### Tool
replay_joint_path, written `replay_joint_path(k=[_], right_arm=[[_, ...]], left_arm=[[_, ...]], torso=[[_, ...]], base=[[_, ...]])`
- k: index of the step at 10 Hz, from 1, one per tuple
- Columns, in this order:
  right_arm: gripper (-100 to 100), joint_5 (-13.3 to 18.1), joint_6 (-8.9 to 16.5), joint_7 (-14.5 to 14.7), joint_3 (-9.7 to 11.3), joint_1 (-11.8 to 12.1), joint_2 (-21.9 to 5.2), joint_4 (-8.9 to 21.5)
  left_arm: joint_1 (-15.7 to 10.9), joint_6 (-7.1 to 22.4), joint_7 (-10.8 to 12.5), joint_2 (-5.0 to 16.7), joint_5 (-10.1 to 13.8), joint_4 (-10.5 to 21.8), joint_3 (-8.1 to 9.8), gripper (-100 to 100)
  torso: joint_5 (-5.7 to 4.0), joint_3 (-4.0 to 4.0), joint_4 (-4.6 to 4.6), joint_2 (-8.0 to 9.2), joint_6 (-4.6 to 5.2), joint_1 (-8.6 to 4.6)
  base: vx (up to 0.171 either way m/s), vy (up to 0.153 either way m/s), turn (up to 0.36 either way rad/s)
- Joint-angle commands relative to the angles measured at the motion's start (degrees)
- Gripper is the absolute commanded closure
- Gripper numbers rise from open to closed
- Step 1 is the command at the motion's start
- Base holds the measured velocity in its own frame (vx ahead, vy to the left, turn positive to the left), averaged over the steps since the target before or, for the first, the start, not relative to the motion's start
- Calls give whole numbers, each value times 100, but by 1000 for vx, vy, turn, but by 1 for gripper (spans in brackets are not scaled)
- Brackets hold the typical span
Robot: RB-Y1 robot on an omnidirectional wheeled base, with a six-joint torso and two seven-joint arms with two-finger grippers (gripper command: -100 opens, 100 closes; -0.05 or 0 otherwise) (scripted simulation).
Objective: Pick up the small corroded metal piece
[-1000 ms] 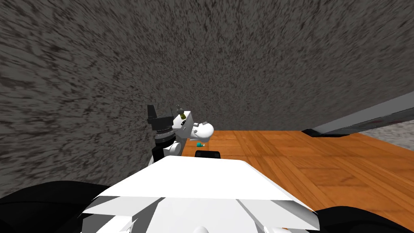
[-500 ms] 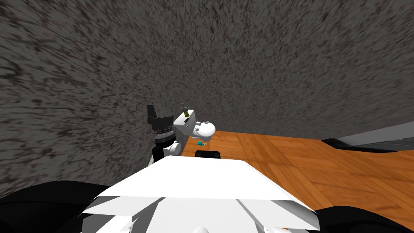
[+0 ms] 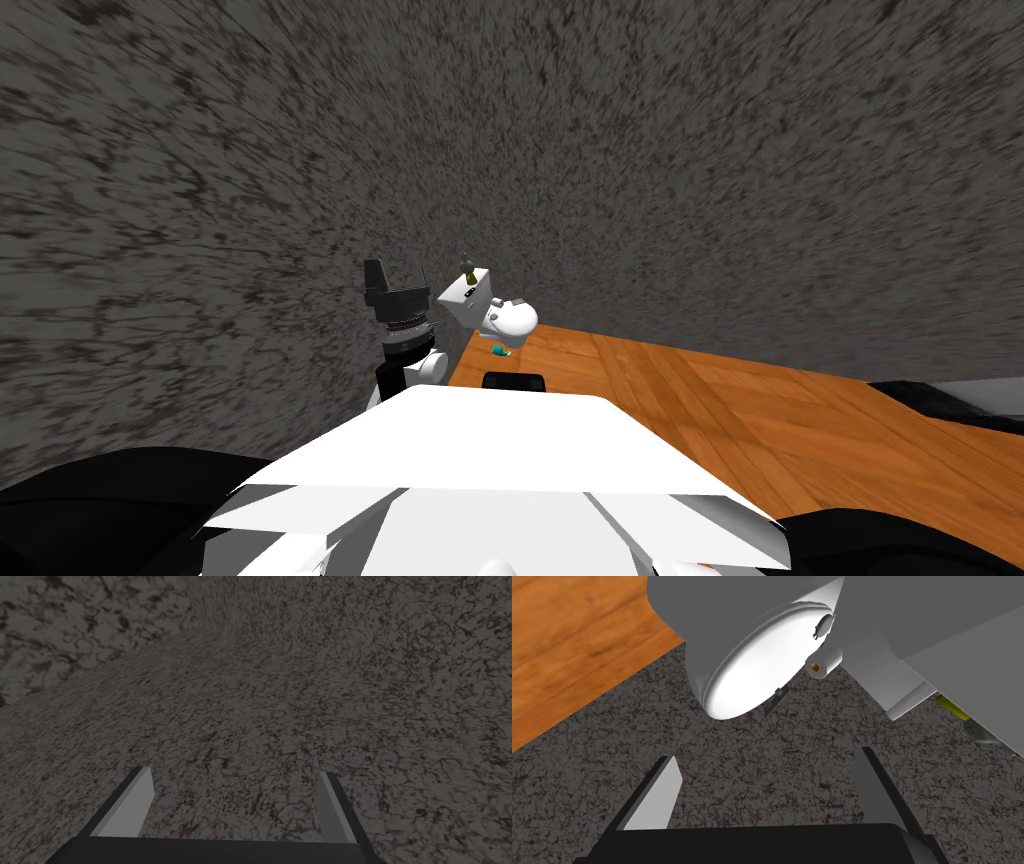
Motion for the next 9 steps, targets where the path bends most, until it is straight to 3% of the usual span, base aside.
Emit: replay_joint_path(k=[1, 3, 4, 6, 7, 8, 9], right_arm=[[-100, 286, 74, -128, -51, -84, -224, 77], [-100, 574, 74, -128, -51, -84, -224, 77], [-100, 780, 133, -237, -108, -156, -441, 146], [-100, 1002, 133, -237, -108, -156, -441, 146], [-100, 1235, 195, -345, -168, -230, -668, 220], [-100, 1405, 195, -345, -168, -230, -668, 220], [-100, 1575, 260, -452, -234, -307, -906, 298]], left_arm=[[0, 0, 0, 0, 0, 0, 0, 0], [0, 0, 0, 0, 0, 0, 0, 0], [1, 0, 0, 0, 0, 0, 0, 0], [1, 0, 0, 0, 0, 0, 0, 0], [1, 0, 0, 0, 0, 0, 0, 0], [-1, 0, 0, 0, 0, 0, -1, 0], [1, 0, 0, 0, 0, 0, 0, 0]], torso=[[0, 0, 0, 0, 0, 0], [0, 2, 1, 3, 1, -2], [1, -3, -1, -5, 4, 7], [2, -2, -1, -4, 2, 7], [1, -5, -2, -9, 5, 8], [3, -3, -1, -5, -4, 8], [1, -2, -1, -4, 3, 6]], base=[[-62, -43, 351], [-37, -31, 107], [-41, 0, 371], [-29, -21, 104], [-44, -6, 377], [-44, -19, 231], [-59, -17, 370]])
